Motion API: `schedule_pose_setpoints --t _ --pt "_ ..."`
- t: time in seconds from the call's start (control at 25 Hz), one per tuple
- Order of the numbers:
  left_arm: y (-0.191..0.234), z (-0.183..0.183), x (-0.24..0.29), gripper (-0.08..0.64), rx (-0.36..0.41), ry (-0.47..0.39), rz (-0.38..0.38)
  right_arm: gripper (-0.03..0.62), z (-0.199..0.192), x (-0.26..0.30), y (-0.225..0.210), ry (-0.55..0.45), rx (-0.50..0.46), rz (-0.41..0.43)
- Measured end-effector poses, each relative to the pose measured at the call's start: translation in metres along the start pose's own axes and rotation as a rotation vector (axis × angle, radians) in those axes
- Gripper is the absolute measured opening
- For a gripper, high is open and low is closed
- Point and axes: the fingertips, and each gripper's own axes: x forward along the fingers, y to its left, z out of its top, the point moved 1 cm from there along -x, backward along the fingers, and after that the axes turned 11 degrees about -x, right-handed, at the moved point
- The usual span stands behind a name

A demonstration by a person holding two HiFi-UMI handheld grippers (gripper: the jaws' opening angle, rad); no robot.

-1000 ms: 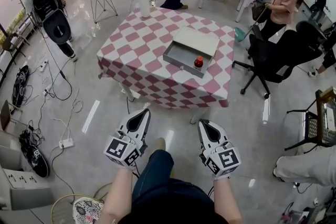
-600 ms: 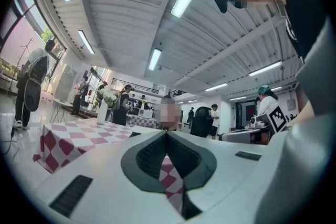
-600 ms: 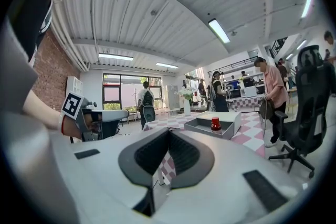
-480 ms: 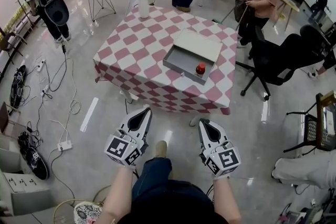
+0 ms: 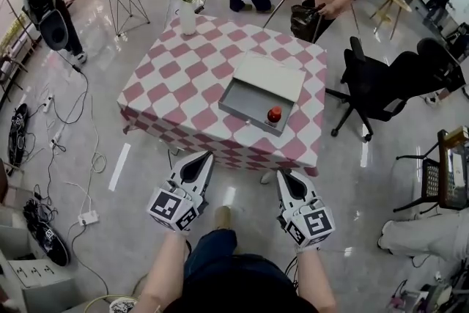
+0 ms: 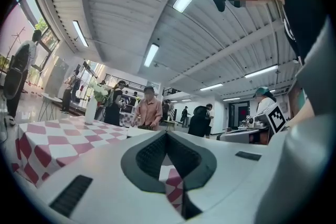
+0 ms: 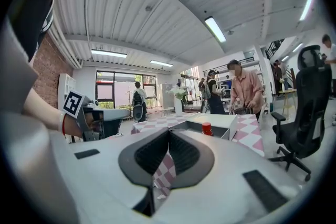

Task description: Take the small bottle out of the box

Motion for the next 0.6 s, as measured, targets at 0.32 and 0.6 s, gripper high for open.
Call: schedule_pose_setpoints --t 0.32,0.6 --pt "0.020 0.011 0.049 0.000 0.001 0.025 -0.061 0.005 0.000 0.030 -0.027 0.020 0.008 -0.038" --pt "0.035 0.014 0.087 0.001 0.019 0.056 -0.130 0.005 0.002 0.057 -0.047 0.015 0.012 -0.074"
